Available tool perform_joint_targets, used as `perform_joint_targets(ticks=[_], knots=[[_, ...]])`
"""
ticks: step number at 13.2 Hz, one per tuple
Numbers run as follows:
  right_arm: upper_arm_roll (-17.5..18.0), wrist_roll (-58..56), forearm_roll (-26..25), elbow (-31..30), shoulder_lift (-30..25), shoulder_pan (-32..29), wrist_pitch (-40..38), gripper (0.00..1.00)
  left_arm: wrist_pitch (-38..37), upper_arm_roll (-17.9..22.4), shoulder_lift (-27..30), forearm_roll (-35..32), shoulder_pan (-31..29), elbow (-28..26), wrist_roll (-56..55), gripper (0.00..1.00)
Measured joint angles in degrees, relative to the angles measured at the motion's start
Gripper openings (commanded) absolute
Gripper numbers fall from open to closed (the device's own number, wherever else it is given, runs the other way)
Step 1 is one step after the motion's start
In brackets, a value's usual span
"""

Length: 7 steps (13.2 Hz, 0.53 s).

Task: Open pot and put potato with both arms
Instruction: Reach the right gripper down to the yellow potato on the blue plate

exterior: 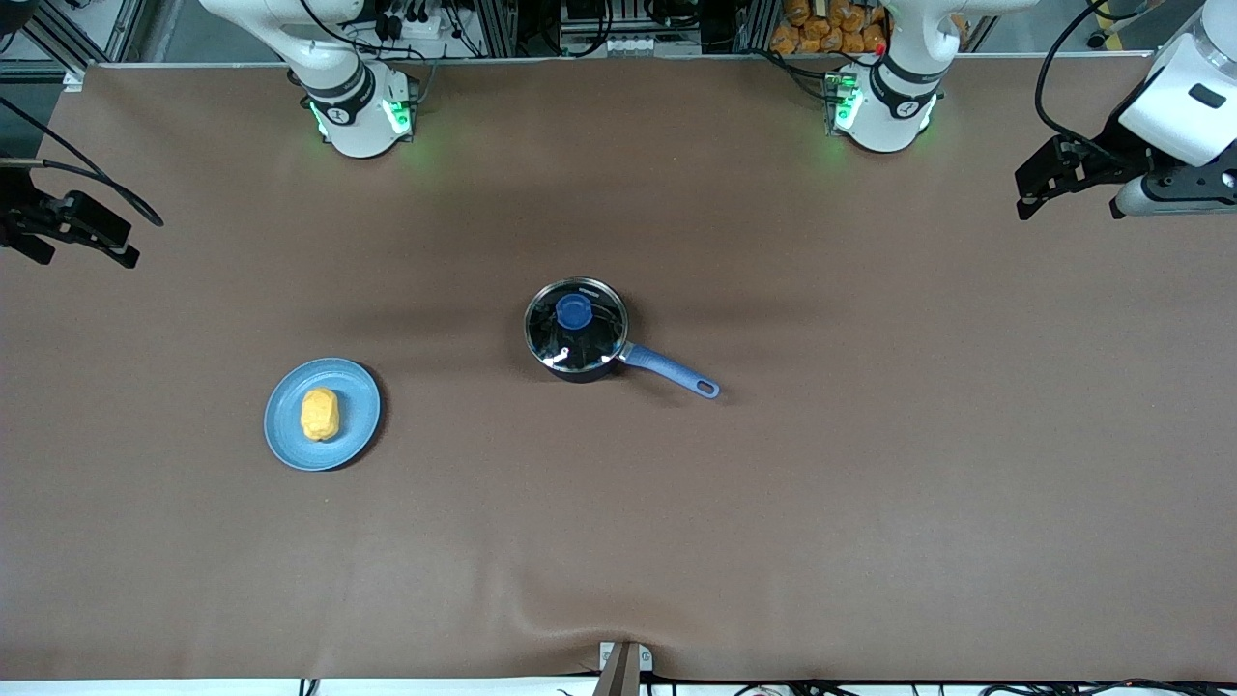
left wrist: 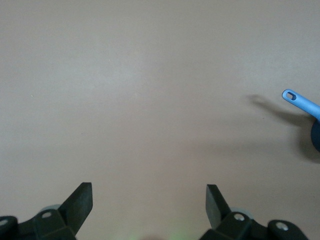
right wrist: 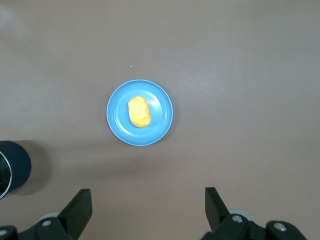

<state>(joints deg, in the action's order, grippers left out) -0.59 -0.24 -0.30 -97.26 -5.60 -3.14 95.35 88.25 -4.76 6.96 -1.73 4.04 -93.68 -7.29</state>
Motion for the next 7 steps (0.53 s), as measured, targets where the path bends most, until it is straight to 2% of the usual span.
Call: perform_joint_targets(ticks=[7], knots=[[0.0,0.0,0.0,-0.2,0.0,0.0,0.1,1.0,-0.3,0.0,-0.3,0.0,0.0,0.8,0.0,1.0]])
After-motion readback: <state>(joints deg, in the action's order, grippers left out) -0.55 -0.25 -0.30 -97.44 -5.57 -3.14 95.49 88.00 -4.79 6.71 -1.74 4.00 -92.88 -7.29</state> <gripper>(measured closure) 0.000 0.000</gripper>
